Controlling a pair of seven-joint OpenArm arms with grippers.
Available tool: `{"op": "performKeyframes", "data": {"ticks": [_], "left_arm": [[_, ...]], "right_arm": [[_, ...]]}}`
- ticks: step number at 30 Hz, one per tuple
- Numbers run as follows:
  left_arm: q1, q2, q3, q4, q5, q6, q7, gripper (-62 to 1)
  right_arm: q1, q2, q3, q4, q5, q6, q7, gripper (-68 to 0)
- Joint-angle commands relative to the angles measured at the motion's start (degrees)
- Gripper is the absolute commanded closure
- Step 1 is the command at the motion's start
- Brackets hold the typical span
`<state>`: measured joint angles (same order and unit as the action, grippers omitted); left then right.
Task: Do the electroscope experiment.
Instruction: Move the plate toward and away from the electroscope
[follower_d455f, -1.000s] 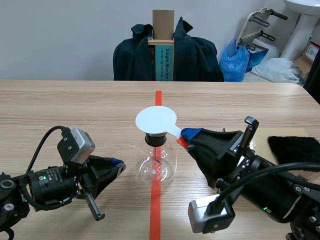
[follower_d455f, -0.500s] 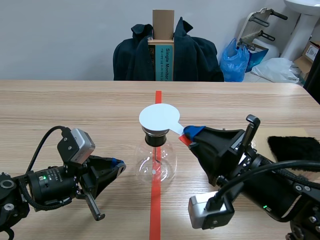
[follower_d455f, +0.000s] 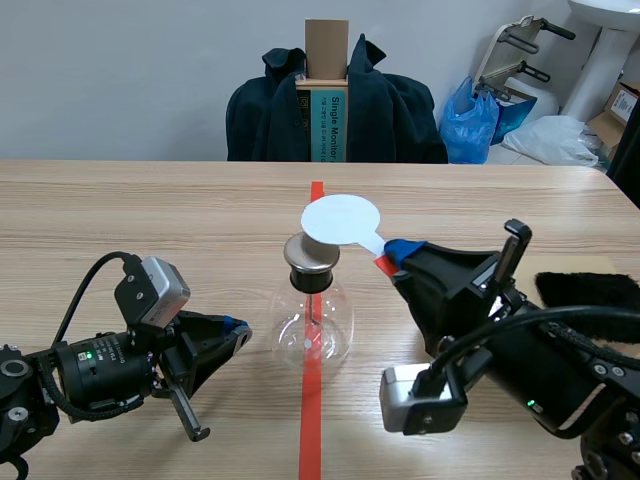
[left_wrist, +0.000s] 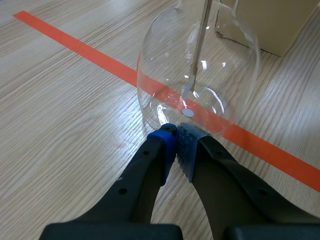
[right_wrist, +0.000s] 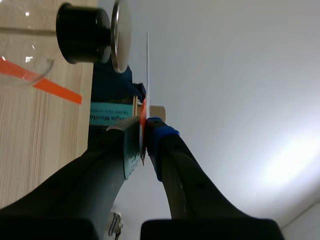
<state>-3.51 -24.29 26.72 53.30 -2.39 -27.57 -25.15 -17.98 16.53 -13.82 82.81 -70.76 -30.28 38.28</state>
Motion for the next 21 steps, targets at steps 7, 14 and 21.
{"op": "performKeyframes", "data": {"ticks": [7,14,21], "left_arm": [[0.0,-0.04,-0.26,1.03,-0.76,0.04,-0.79,-2.7],[0.0,-0.04,-0.26,1.03,-0.76,0.04,-0.79,-2.7],[0.0,-0.04,-0.28,1.03,-0.76,0.04,-0.79,-2.7]], "right_arm": [[0.83,0.11,0.37,0.96,0.24,-0.57,-8.22,-0.8],[0.83,0.11,0.37,0.96,0.24,-0.57,-16.02,-0.8],[0.83,0.11,0.37,0.96,0.24,-0.55,-13.31,-0.8]]}}
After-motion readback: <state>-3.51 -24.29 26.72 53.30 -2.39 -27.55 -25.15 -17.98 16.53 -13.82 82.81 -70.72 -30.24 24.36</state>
